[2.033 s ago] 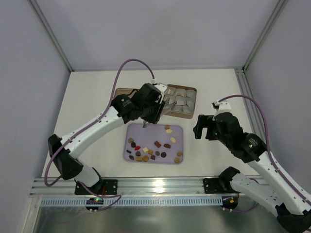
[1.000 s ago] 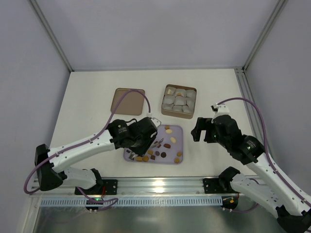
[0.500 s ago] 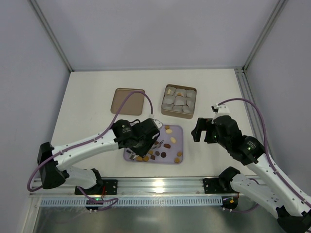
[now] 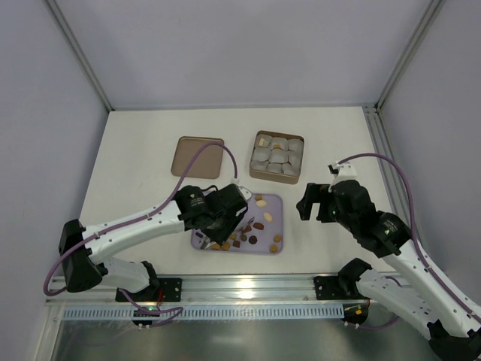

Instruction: Pack the chocolate

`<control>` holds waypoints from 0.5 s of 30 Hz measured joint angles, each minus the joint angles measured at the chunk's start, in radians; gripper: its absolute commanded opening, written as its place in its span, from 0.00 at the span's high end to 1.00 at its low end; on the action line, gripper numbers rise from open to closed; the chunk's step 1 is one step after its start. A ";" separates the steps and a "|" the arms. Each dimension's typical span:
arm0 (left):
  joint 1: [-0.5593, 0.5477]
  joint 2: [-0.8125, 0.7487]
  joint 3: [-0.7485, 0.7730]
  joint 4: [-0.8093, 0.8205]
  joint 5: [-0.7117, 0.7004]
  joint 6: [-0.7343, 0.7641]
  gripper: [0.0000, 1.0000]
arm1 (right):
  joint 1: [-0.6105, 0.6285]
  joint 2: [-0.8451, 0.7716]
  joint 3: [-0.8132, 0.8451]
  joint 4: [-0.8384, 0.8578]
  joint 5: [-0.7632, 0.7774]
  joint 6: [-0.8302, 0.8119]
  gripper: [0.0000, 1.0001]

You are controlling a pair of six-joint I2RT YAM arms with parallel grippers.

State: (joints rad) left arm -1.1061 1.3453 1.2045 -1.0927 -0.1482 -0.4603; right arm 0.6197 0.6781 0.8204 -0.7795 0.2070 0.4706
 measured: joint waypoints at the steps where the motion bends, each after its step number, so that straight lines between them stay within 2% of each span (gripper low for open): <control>1: 0.000 0.000 0.000 0.000 0.003 0.000 0.56 | 0.000 0.000 0.000 0.000 0.000 0.000 0.00; 15: -0.001 -0.020 0.000 0.000 0.034 0.007 0.56 | 0.000 -0.006 0.000 0.000 0.000 0.000 0.00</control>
State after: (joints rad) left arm -1.1069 1.3251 1.2045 -1.0924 -0.1143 -0.4534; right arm 0.6197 0.6716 0.8204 -0.7799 0.2073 0.4706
